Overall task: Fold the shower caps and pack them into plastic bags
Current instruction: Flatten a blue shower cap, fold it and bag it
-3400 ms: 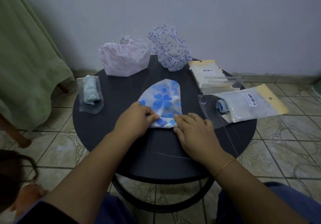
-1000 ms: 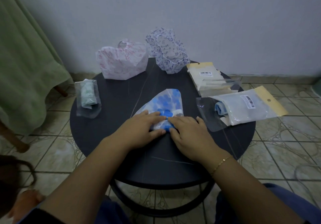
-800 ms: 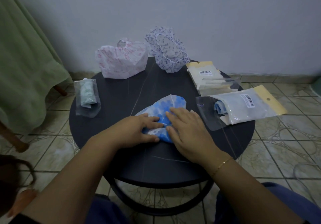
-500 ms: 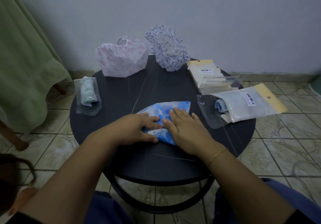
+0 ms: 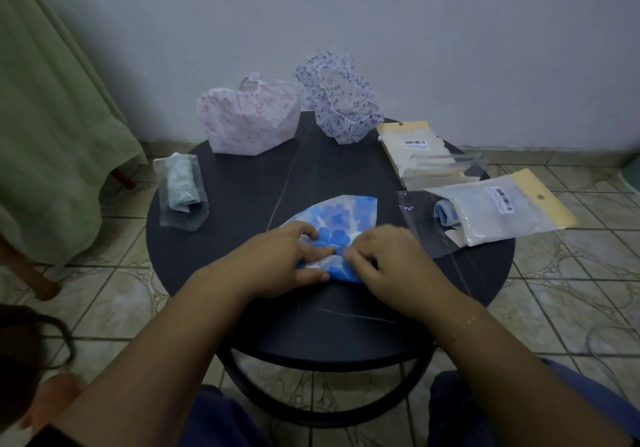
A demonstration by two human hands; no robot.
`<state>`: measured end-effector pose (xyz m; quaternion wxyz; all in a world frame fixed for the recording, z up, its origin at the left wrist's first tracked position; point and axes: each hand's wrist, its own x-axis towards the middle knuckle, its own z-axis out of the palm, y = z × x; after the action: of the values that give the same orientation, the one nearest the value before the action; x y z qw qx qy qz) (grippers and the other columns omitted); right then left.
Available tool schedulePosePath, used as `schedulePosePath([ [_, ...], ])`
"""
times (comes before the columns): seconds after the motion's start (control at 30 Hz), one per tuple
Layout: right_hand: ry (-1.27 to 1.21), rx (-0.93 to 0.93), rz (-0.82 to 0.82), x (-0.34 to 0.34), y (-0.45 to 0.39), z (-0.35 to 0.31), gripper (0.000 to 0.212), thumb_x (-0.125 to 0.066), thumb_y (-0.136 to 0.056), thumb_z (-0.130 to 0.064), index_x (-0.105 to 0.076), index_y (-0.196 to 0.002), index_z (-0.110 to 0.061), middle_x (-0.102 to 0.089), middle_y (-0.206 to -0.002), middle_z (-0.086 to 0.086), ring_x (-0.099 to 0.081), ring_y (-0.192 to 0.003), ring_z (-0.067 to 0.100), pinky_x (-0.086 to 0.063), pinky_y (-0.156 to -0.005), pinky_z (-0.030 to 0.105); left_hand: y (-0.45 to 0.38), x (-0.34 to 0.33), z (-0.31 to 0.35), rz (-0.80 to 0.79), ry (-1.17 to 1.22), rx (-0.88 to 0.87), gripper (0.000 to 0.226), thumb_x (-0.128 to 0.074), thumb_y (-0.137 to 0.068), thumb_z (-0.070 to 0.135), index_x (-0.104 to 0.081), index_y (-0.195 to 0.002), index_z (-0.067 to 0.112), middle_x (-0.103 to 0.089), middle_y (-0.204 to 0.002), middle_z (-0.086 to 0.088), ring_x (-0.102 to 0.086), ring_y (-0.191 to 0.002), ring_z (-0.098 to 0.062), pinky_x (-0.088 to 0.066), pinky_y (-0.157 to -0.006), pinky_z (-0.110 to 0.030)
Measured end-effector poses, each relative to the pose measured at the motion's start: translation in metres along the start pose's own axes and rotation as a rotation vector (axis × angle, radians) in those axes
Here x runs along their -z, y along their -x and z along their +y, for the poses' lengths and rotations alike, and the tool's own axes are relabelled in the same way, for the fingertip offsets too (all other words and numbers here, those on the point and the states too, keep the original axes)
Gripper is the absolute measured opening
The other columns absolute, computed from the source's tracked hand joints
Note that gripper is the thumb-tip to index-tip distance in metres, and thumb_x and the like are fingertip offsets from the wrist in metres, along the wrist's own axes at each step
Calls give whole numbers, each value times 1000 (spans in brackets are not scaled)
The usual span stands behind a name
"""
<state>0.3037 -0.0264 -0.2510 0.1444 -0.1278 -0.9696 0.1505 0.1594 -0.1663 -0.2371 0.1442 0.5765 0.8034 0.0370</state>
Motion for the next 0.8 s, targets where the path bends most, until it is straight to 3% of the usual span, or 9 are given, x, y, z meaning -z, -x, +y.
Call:
schedulePosePath([
  [0.1, 15, 11, -130, 0, 13, 2, 55, -45, -83, -64, -63, -120, -28, -61, -120, -13, -49, -116, 7, -29, -104, 27, 0, -2, 2, -15, -42, 13, 57, -44, -88, 60, -28, -142, 47, -18, -147, 13, -33, -129, -9, -32, -103, -26],
  [0.2, 21, 8, -136, -1, 19, 2, 73, -36, -74, -75, -56, -128, -31, -55, -128, -15, -42, -123, 4, -20, -107, 25, 1, -5, 3, -22, -53, 27, 61, -42, -89, 61, -21, -144, 46, -16, -143, 10, -33, -125, -10, -29, -102, -24],
  [0.3, 19, 5, -125, -1, 20, 2, 58, -49, -84, -64, -51, -132, -32, -48, -132, -16, -37, -125, 3, -18, -104, 23, 2, -7, 3, 3, -2, 42, 61, -42, -90, 58, -21, -145, 44, -23, -126, 8, -35, -108, -7, -31, -97, -20],
  [0.4, 36, -11, -112, -2, 21, -2, 53, -49, -85, -61, -49, -130, -32, -44, -129, -17, -34, -123, 2, -18, -101, 23, 0, -7, 4, 57, -7, 38, 58, -43, -90, 56, -27, -144, 41, -30, -109, 9, -35, -102, -7, -31, -92, -19],
  [0.53, -5, -45, -95, -5, 15, -3, 37, -48, -90, -51, -53, -121, -32, -45, -115, -14, -38, -115, 7, -21, -94, 25, 1, -4, 4, 158, 65, 67, 58, -47, -88, 57, -35, -142, 37, -47, -124, 9, -45, -117, -12, -35, -94, -24],
  [0.67, -241, -189, -76, -2, 5, 4, 27, -52, -91, -43, -58, -116, -34, -57, -109, -10, -48, -107, 12, -34, -96, 30, -2, -3, 4, 287, 193, 194, 48, -50, -83, 63, -47, -121, 34, -58, -113, 8, -55, -102, -13, -42, -82, -28],
  [0.8, -484, -318, 67, -3, 1, 5, 7, -61, -88, -34, -58, -93, -31, -62, -88, -6, -56, -85, 11, -44, -74, 23, -9, -4, 5, 365, 132, 270, 37, -47, -83, 64, -50, -93, 28, -54, -77, 10, -53, -80, -14, -33, -64, -29],
])
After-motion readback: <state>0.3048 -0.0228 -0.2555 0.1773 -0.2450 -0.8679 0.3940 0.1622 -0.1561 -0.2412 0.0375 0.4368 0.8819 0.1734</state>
